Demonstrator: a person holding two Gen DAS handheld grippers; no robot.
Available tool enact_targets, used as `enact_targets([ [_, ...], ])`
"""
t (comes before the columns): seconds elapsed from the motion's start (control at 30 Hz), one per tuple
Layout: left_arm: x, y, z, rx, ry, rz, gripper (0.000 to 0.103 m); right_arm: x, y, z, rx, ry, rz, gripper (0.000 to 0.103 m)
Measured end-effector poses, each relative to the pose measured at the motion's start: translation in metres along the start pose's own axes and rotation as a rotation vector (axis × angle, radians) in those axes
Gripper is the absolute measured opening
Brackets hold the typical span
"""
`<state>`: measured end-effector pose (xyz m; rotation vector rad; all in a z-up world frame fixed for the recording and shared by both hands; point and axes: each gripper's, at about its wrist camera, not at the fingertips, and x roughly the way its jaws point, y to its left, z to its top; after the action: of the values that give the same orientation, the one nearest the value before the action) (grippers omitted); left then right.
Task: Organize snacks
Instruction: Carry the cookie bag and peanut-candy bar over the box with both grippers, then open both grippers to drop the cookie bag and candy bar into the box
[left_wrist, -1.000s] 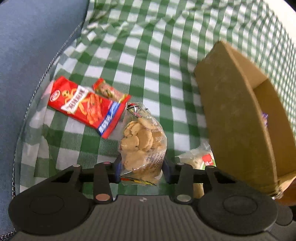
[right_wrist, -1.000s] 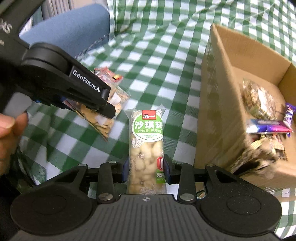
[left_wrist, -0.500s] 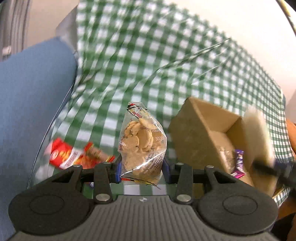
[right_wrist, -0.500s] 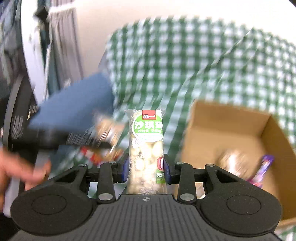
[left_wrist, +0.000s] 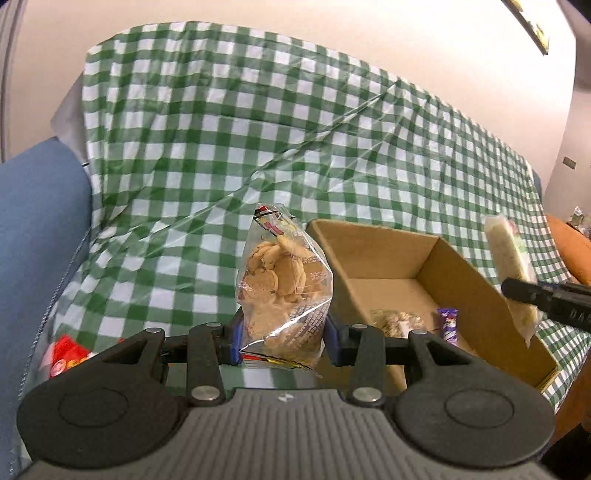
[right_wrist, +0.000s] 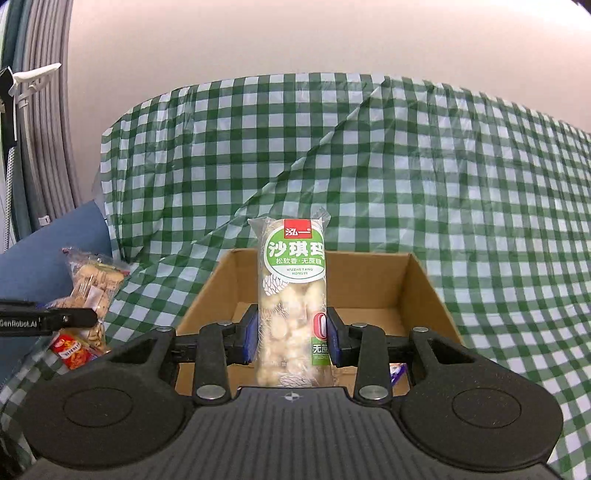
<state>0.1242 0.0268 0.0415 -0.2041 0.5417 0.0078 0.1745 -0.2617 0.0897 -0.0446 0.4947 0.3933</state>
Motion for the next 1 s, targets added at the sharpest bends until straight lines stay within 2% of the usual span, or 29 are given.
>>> enact_targets([
  [0.13, 0.002, -0.015, 0.003, 0.001, -0.057, -0.03, 0.045, 0.001, -0.009, -0.004, -0.015, -0.002, -0.056, 0.037],
  [0.33, -0.004, -0.049, 0.005, 0.004, -0.168, -0.142, 0.045, 0.0, -0.03, -0.008, -0.011, -0.008, -0.147, 0.037],
  [0.53, 0.002, -0.095, -0.003, 0.039, -0.178, -0.262, 0.047, -0.003, -0.042, -0.014, -0.012, -0.014, -0.197, 0.037],
  [0.57, 0.003, -0.101, -0.005, 0.048, -0.16, -0.288, 0.051, -0.001, -0.041, -0.013, -0.014, -0.015, -0.205, 0.037],
  [0.6, 0.01, -0.108, -0.007, 0.064, -0.113, -0.322, 0.064, 0.0, -0.041, -0.014, -0.019, -0.014, -0.224, 0.039],
  [0.63, 0.014, -0.113, -0.009, 0.083, -0.079, -0.331, 0.07, 0.0, -0.041, -0.016, -0.03, -0.012, -0.257, 0.044],
  [0.67, 0.015, -0.119, -0.011, 0.109, -0.078, -0.311, 0.073, 0.002, -0.039, -0.017, -0.043, -0.008, -0.291, 0.061],
  [0.7, 0.014, -0.121, -0.012, 0.129, -0.091, -0.291, 0.073, 0.001, -0.039, -0.017, -0.047, -0.013, -0.312, 0.072],
  [0.77, 0.015, -0.117, -0.011, 0.115, -0.101, -0.277, 0.073, 0.001, -0.038, -0.018, -0.04, -0.025, -0.304, 0.072],
  [0.87, 0.02, -0.099, -0.007, 0.014, -0.083, -0.262, 0.072, 0.002, -0.035, -0.019, -0.05, -0.027, -0.295, 0.072],
  [1.0, 0.022, -0.077, -0.002, -0.06, -0.049, -0.23, 0.071, 0.005, -0.031, -0.02, -0.059, -0.026, -0.281, 0.072],
])
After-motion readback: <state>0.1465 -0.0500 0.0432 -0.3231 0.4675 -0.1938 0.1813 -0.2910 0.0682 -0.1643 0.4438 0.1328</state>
